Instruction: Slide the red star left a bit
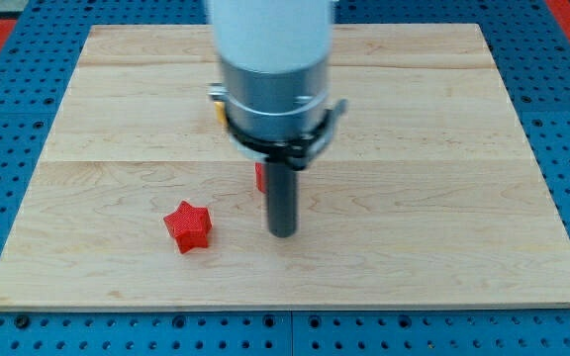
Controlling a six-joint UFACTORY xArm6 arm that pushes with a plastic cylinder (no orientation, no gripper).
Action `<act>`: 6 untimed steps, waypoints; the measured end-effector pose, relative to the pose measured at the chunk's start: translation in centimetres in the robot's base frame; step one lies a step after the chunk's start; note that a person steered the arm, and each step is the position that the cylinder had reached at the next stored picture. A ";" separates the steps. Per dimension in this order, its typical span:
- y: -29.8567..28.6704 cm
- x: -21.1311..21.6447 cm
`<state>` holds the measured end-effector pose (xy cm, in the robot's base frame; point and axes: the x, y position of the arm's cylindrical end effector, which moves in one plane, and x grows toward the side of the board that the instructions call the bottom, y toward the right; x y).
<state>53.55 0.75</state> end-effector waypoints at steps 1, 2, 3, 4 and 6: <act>2.1 -1.9; 1.7 -4.9; -0.3 -7.2; -3.5 -7.4; -7.2 -6.7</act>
